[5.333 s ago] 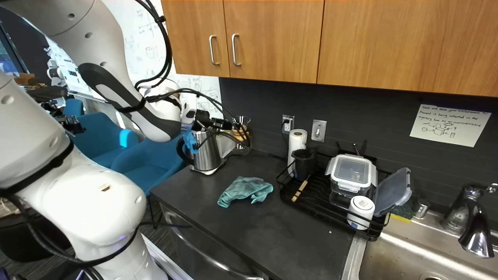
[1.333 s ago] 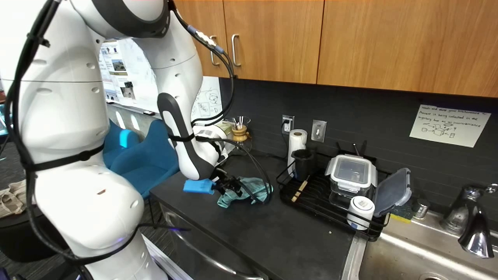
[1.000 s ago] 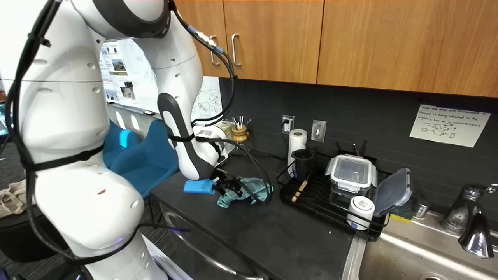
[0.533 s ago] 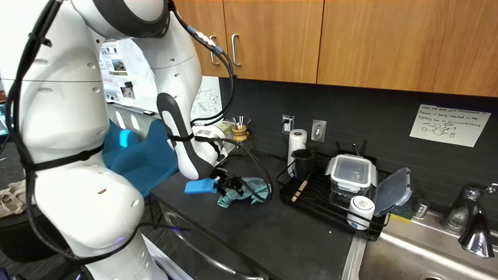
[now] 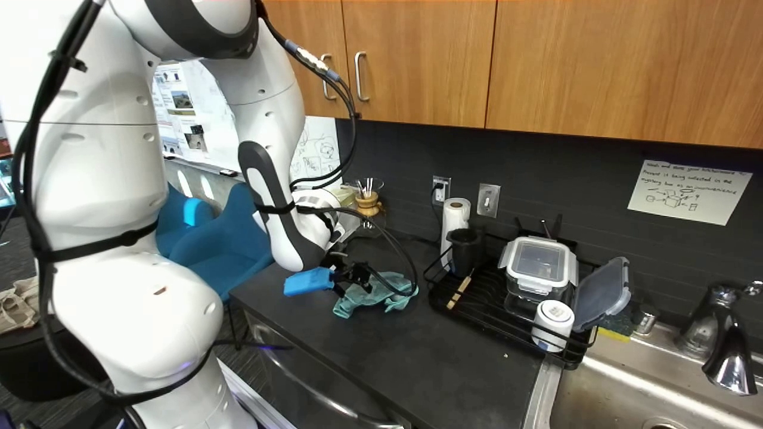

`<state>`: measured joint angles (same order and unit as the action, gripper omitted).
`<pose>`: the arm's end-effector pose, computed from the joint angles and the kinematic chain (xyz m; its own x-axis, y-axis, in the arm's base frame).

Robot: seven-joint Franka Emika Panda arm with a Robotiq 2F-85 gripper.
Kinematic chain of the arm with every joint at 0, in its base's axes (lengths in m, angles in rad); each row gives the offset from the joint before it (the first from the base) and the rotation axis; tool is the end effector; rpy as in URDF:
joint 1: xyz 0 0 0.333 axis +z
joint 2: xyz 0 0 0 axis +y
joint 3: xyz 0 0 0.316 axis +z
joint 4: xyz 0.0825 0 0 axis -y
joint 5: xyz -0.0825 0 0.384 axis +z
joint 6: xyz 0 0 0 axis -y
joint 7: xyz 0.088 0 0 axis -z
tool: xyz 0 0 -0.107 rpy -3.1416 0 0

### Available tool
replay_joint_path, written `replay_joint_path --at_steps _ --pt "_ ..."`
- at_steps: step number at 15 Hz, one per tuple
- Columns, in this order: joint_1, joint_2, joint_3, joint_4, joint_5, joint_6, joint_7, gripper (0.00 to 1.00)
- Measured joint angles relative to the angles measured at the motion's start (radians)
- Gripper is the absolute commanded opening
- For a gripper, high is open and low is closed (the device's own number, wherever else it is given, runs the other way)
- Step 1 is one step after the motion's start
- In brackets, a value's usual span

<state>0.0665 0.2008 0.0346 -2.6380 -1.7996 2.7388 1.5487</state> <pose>0.3625 0.0759 0.1551 0.8984 0.3364 0.2825 0.1918 -0.8790 0.4365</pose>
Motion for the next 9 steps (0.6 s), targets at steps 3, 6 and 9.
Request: replay_joint_path --at_steps 3,6,9 --pt "0.003 0.019 0.000 0.005 -0.013 -0.008 -0.020 1.00" --pt "0.000 0.047 -0.002 0.014 -0.021 -0.008 -0.028 1.00" --pt "0.001 0.069 -0.003 0.025 -0.023 -0.008 -0.032 1.00"
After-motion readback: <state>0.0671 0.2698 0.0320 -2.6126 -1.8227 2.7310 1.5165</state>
